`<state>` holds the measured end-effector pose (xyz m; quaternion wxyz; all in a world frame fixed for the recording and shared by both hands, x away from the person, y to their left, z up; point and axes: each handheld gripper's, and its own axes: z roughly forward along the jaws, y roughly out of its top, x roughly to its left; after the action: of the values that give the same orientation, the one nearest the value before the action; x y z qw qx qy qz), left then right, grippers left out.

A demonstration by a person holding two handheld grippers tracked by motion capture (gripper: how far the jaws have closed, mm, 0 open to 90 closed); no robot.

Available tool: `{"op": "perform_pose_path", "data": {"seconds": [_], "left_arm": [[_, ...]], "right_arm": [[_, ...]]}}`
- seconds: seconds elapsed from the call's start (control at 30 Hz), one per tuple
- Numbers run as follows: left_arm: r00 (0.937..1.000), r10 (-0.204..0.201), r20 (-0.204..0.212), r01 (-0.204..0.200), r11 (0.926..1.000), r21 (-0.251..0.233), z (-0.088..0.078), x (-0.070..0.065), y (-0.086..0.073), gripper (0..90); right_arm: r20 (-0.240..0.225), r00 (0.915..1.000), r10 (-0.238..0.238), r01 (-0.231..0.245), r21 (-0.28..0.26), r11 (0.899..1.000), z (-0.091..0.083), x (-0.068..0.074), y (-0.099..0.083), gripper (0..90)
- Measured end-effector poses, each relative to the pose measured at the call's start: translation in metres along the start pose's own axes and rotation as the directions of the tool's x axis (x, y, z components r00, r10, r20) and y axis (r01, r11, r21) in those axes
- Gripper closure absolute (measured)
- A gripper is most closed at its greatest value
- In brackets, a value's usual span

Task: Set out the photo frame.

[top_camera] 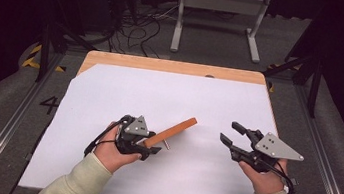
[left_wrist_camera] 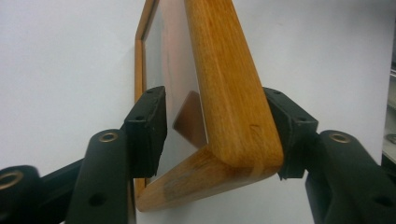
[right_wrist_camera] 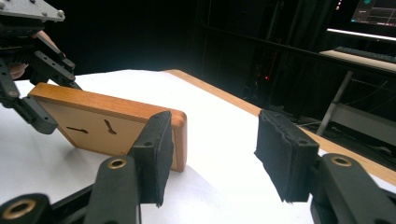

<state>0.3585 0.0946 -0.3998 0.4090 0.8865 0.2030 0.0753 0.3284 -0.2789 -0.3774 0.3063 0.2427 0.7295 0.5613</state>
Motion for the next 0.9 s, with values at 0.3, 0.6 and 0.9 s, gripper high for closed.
{"op": "perform_pose_path", "data": {"seconds": [0.3, 0.6, 0.9], "left_arm": [[0.9987, -0.047, 0.022, 0.05, 0.9794, -0.196, -0.035, 0.003, 0.002, 39.0], [0.9914, -0.095, -0.09, 0.069, 0.9631, -0.26, -0.062, 0.023, -0.011, 35.9], [0.9682, -0.184, -0.17, 0.132, 0.9525, -0.274, -0.067, 0.049, -0.032, 35.8]], "right_arm": [[-0.006, 0.9998, -0.019, 0.019, 0.015, 1.0, 0.002, -0.002, 0.0, 47.9], [0.047, 0.9987, 0.019, -0.021, 0.047, 0.999, -0.007, -0.014, 0.004, 44.4], [0.066, 0.9955, 0.067, -0.073, 0.078, 0.994, -0.015, -0.026, -0.001, 42.2]]}}
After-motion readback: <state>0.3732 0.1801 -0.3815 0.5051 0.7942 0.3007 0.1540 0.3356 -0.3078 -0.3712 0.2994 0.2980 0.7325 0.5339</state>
